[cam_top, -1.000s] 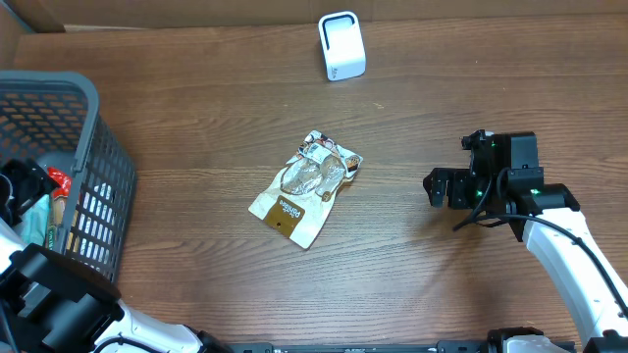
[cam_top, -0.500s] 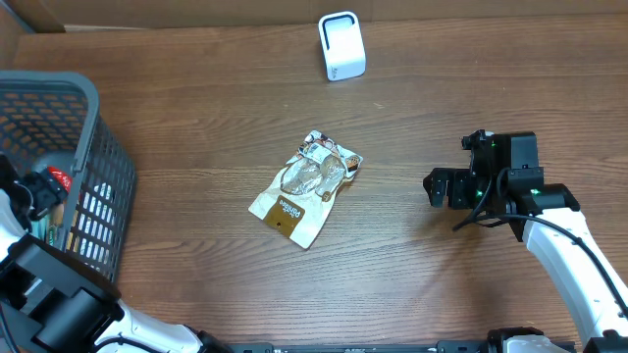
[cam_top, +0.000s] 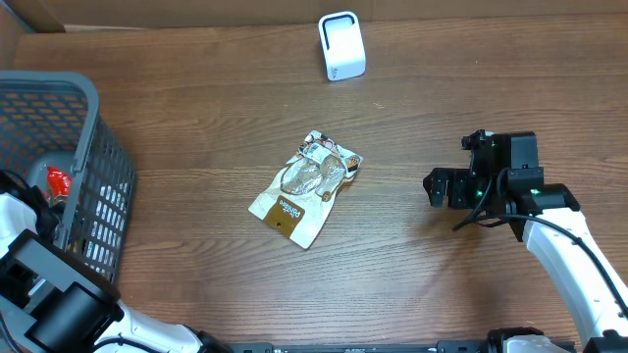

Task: Scan the item barcode
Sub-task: 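Reach the left gripper into the basket and grasp the spaghetti package, then lift the spaghetti package out and place it left of the bread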

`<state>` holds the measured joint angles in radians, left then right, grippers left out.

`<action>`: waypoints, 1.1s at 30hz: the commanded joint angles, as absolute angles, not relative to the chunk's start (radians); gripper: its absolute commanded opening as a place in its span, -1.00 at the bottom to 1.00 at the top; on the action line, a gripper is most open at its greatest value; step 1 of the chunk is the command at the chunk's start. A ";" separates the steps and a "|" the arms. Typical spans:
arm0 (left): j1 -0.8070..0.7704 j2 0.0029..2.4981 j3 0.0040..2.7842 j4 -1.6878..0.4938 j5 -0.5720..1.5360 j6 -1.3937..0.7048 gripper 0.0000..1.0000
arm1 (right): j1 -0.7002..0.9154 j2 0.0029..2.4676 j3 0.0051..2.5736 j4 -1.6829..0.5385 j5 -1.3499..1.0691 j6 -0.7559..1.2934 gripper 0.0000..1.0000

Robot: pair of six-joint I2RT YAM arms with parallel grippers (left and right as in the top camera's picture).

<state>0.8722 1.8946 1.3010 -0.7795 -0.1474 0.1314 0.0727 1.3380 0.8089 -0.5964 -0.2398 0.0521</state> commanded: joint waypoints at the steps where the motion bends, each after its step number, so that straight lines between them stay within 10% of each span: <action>1: 0.871 1.891 1.258 -0.773 -0.160 0.156 0.68 | 0.078 1.337 0.830 -0.592 -0.248 0.052 1.00; 5: 0.870 1.892 1.239 -0.733 -0.115 0.157 0.57 | 0.078 1.337 0.830 -0.592 -0.249 0.052 1.00; 10: 0.870 1.892 1.228 -0.716 -0.069 0.157 -0.70 | 0.078 1.337 0.830 -0.592 -0.248 0.052 1.00; 33: 0.776 1.870 2.014 -1.242 0.099 0.157 -0.92 | 0.078 1.337 0.830 -0.592 -0.248 0.052 1.00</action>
<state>0.8024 1.9060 1.8114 -1.1915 0.0380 0.1673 0.0727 1.3380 0.8089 -0.5957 -0.2401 0.0525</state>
